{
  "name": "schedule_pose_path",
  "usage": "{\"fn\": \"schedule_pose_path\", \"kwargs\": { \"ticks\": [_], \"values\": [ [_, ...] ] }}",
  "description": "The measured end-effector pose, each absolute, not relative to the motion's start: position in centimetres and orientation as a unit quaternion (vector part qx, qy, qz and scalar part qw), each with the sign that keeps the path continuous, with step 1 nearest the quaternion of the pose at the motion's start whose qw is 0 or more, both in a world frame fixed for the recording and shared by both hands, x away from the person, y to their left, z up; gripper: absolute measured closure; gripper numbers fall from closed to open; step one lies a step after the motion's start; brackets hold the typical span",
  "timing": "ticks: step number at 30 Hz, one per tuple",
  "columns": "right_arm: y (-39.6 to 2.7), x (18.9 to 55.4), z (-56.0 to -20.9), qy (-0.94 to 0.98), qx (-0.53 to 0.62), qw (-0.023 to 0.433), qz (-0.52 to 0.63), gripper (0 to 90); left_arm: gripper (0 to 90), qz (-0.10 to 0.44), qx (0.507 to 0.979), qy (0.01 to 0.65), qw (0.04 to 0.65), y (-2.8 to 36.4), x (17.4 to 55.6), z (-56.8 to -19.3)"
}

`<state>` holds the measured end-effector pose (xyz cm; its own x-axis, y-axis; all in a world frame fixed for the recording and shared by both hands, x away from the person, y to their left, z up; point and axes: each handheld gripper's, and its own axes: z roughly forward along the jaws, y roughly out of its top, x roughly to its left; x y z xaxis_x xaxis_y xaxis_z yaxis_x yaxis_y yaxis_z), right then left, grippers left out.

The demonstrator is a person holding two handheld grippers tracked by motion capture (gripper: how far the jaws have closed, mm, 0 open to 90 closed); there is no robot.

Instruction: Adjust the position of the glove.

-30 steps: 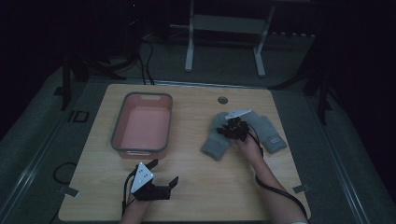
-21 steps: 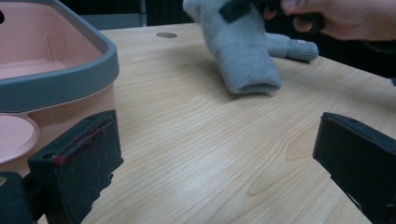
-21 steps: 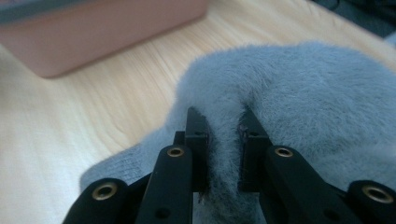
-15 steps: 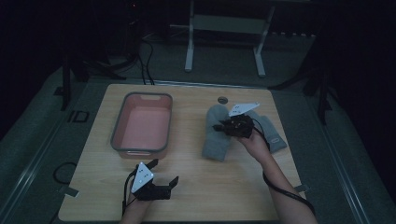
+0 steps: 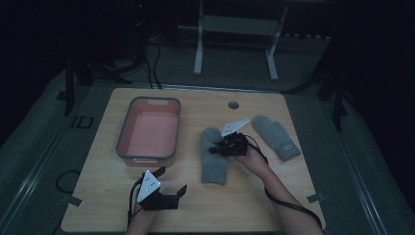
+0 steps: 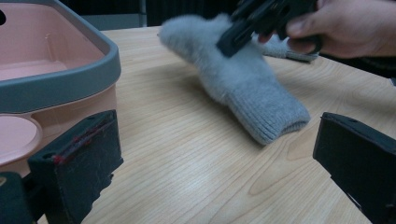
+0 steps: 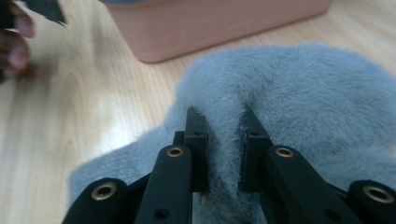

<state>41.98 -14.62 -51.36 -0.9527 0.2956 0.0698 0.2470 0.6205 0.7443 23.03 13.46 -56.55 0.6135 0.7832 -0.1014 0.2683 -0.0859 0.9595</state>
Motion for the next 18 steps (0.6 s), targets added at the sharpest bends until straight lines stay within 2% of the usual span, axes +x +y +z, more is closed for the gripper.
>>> {"fn": "schedule_pose_path", "kwargs": {
  "ticks": [6, 8, 10, 16, 18],
  "values": [
    [-14.6, 43.2, -53.5, 0.911, 0.161, 0.022, 0.380, 75.0, 1.4, 0.228, 0.702, 0.373, 0.562, 13.5, 23.0, -56.5],
    [-14.6, 43.6, -54.2, 0.914, 0.166, 0.023, 0.370, 65.5, 1.4, 0.228, 0.702, 0.372, 0.563, 13.4, 23.0, -56.5],
    [-14.7, 43.9, -54.6, 0.911, 0.173, 0.023, 0.374, 52.1, 1.4, 0.227, 0.701, 0.373, 0.563, 13.4, 23.0, -56.5],
    [-14.9, 44.0, -54.5, 0.911, 0.183, 0.038, 0.368, 30.5, 1.4, 0.226, 0.703, 0.372, 0.563, 13.4, 23.0, -56.5],
    [-14.9, 44.0, -54.2, 0.911, 0.187, 0.040, 0.366, 27.7, 1.4, 0.226, 0.702, 0.373, 0.563, 13.4, 23.0, -56.5]
  ]
}}
